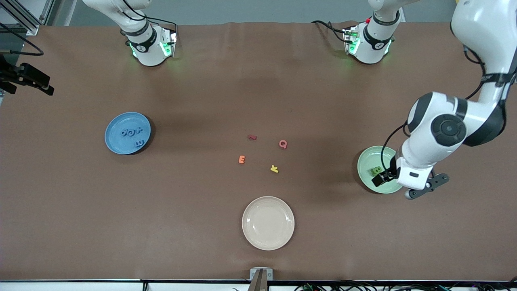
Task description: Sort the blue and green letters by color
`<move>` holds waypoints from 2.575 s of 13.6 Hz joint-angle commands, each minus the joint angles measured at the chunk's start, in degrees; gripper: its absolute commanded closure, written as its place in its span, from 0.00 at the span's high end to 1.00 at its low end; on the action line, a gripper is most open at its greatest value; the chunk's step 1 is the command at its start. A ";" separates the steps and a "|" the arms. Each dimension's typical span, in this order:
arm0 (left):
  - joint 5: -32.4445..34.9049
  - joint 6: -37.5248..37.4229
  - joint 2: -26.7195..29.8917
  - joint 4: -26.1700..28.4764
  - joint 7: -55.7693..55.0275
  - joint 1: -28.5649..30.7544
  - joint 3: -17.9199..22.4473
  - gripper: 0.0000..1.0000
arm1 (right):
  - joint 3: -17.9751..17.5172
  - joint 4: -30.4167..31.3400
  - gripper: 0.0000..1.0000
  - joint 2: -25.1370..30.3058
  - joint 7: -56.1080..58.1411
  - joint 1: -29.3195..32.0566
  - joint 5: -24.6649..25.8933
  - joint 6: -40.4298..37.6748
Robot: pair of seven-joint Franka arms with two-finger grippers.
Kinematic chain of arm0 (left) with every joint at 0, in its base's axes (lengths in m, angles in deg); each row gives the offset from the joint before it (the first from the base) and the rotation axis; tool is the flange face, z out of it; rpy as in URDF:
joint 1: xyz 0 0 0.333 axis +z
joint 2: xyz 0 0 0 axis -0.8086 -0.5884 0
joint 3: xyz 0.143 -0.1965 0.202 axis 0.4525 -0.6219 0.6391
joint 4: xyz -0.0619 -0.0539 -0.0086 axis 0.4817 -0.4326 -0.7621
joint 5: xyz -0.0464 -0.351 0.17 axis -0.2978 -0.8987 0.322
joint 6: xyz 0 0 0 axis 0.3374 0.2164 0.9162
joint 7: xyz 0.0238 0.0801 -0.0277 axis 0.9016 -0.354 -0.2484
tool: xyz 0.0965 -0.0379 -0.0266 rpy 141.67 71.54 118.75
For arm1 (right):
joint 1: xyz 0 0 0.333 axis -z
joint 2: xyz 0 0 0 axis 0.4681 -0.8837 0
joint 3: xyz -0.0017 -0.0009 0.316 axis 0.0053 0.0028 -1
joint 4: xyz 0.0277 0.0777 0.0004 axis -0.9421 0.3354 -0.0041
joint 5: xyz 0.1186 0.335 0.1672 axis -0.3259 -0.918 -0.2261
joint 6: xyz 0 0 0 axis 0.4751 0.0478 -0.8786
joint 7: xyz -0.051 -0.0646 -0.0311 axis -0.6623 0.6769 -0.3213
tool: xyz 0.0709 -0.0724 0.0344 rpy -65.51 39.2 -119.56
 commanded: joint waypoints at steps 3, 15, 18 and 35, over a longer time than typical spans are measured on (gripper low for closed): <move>0.13 -12.07 4.44 -5.32 10.76 0.98 0.20 1.00 | -0.12 2.26 1.00 1.87 0.60 0.70 -1.56 0.47; -7.68 -25.36 14.46 -11.48 21.41 2.74 0.73 1.00 | -0.12 2.53 1.00 1.87 0.77 1.05 -3.76 0.21; -14.00 -25.54 17.27 -11.75 24.20 -2.42 9.13 1.00 | -0.12 2.44 1.00 1.87 0.78 0.96 -3.85 0.30; -24.57 -31.25 27.74 -5.07 40.31 -18.97 36.15 1.00 | -0.12 2.44 1.00 1.95 0.86 0.96 -3.76 0.21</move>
